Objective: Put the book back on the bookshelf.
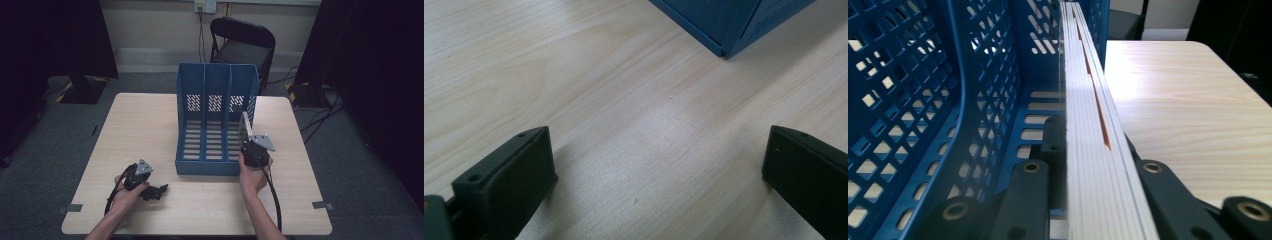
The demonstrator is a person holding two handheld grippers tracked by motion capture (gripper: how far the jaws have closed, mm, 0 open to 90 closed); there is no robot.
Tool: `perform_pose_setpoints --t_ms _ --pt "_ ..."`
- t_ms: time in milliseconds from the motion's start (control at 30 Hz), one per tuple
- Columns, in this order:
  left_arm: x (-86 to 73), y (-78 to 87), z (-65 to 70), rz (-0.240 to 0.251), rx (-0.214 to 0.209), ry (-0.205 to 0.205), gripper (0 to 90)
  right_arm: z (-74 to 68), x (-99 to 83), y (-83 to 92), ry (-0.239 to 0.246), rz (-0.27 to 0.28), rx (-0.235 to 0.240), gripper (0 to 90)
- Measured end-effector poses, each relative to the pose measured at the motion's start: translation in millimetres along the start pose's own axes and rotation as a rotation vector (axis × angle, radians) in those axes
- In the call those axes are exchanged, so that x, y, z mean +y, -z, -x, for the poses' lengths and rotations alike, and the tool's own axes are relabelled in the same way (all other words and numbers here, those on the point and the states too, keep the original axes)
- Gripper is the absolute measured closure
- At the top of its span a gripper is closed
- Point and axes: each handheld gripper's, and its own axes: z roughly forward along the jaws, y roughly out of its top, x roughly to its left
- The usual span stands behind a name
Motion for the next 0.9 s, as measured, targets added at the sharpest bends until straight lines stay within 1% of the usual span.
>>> perform_pose_setpoints --t_ms 100,233,300,400,500,567,633,700,800,833,900 --pt "0.0 0.1 0.0 -0.001 0.001 0.000 0.0 -3.2 -0.3 0.8 0.006 -0.003 -0.020 76.4" --pt "0.0 0.1 0.0 -0.001 0.001 0.000 0.0 -3.0 0.2 0.9 0.006 -0.006 -0.019 75.9" --pt "0.0 0.0 0.0 -0.001 0.000 0.000 0.0 -1.5 1.3 0.8 0.010 -0.006 -0.010 74.1" --pt "0.0 0.0 -0.1 -0.001 0.000 -0.001 0.0 -0.1 6.2 2.6 -0.006 -0.008 0.006 72.5" --pt "0.2 -0.1 0.0 -0.001 0.000 0.000 0.0 -0.3 13.1 2.5 0.008 -0.006 0.019 71.3" --pt "0.3 -0.2 0.2 -0.001 0.001 0.001 0.0 1.2 16.5 0.8 0.000 -0.008 0.034 70.1" --pt "0.3 -0.3 0.4 -0.001 0.003 0.002 0.0 2.1 19.3 -1.2 0.005 -0.024 0.044 69.8" --pt "0.3 -0.3 0.4 -0.001 0.003 0.002 0.0 2.3 22.3 -3.5 0.011 -0.036 0.057 70.0" --pt "0.4 -0.4 0.4 0.000 0.003 0.002 0.0 2.2 26.0 -6.5 0.012 -0.057 0.054 73.8" --pt "0.4 -0.4 0.4 0.001 0.004 0.003 0.0 1.4 26.7 -7.4 0.021 -0.060 0.054 75.0" --pt "0.4 -0.4 0.4 0.001 0.004 0.003 0.0 -0.1 26.5 -7.3 0.036 -0.060 0.037 76.3"
